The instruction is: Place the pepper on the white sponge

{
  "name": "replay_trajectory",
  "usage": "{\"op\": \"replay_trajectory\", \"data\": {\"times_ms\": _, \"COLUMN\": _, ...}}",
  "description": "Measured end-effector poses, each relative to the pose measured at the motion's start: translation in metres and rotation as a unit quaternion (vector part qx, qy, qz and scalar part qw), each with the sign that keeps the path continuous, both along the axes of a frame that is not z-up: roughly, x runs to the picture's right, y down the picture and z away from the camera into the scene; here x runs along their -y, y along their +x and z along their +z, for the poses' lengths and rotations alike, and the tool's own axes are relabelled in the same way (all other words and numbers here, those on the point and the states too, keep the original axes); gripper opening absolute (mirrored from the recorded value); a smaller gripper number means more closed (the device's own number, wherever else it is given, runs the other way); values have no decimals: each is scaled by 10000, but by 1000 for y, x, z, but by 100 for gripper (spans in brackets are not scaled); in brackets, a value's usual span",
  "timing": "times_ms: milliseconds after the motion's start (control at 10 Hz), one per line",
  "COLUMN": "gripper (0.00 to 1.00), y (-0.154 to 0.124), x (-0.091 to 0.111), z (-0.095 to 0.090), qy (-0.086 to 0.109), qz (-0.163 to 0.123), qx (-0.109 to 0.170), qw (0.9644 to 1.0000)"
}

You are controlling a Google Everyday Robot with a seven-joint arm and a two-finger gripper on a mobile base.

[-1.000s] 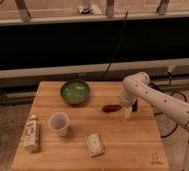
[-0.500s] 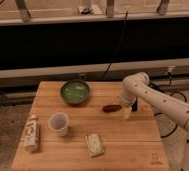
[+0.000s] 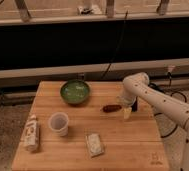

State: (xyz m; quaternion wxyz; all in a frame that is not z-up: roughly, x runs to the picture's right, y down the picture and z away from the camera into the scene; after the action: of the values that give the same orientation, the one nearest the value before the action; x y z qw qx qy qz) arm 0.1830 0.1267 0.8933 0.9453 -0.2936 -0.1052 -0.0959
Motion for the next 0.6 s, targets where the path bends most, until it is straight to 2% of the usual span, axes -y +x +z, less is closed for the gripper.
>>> {"op": "replay_trajectory", "data": {"times_ms": 200, "gripper": 80, "y": -1, "x": 2, "z": 0, "qy": 5, "qz": -54, "qx": 16, "qw": 10000}}
{"op": "replay_trajectory", "data": {"times_ms": 600, "gripper": 80, "y": -35, "x": 17, "z": 7, "qy": -77, "qz": -458, "qx": 145, "qw": 9988}}
